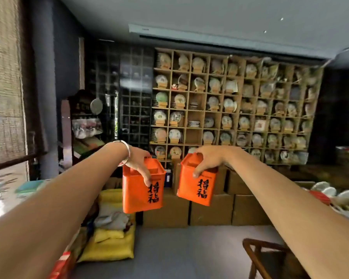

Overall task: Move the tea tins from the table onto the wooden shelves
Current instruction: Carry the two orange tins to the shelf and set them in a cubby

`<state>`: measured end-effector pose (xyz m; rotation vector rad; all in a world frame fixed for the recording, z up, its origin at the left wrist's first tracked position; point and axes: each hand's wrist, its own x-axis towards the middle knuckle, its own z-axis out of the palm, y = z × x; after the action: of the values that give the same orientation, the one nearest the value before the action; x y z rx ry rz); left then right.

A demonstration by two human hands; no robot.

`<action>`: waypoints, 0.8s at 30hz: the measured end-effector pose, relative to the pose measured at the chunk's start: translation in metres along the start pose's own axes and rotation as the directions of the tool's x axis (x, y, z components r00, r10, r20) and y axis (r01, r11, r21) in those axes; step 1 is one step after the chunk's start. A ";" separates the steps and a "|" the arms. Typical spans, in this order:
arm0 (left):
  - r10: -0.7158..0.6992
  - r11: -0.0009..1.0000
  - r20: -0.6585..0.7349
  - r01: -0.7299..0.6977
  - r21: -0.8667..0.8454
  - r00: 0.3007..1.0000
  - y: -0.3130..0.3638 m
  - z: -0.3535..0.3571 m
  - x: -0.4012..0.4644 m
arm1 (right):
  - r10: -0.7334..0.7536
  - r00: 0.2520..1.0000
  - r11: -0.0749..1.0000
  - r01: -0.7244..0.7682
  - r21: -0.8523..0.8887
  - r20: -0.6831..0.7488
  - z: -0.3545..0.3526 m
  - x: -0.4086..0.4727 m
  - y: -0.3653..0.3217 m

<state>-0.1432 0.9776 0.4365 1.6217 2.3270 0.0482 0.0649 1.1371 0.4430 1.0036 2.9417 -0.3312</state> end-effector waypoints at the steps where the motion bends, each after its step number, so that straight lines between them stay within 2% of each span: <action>1: -0.001 1.000 0.013 0.000 0.005 1.000 -0.001 -0.005 0.010 | 0.001 1.000 1.000 -0.002 -0.019 -0.004 -0.001 0.007 0.003; 3: 0.010 0.999 0.046 -0.012 0.047 0.999 0.002 -0.017 0.052 | 0.026 1.000 0.998 -0.027 -0.064 -0.007 -0.003 0.035 0.020; 8: 0.117 0.977 0.025 -0.120 0.175 0.993 0.005 -0.054 0.174 | 0.097 0.995 0.992 -0.098 -0.084 -0.013 -0.023 0.123 0.069; 11: 0.157 0.965 0.046 -0.163 0.205 0.987 0.003 -0.080 0.246 | 0.150 0.988 0.989 -0.150 0.002 -0.032 -0.038 0.175 0.097; 15: 0.206 0.920 0.065 -0.216 0.326 0.976 0.013 -0.104 0.334 | 0.217 0.974 0.961 -0.203 0.190 -0.058 -0.058 0.228 0.140; 21: 0.269 0.921 0.116 -0.290 0.258 0.956 0.038 -0.116 0.445 | 0.270 0.961 0.955 -0.260 0.145 -0.054 -0.085 0.296 0.209; 24: 0.295 0.908 0.097 -0.311 0.281 0.951 0.055 -0.127 0.502 | 0.295 0.953 0.950 -0.286 0.126 -0.061 -0.091 0.332 0.254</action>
<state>-0.2847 1.4784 0.4541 2.0909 2.0973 -0.2826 -0.0404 1.5518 0.4555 1.4758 2.8082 -0.4658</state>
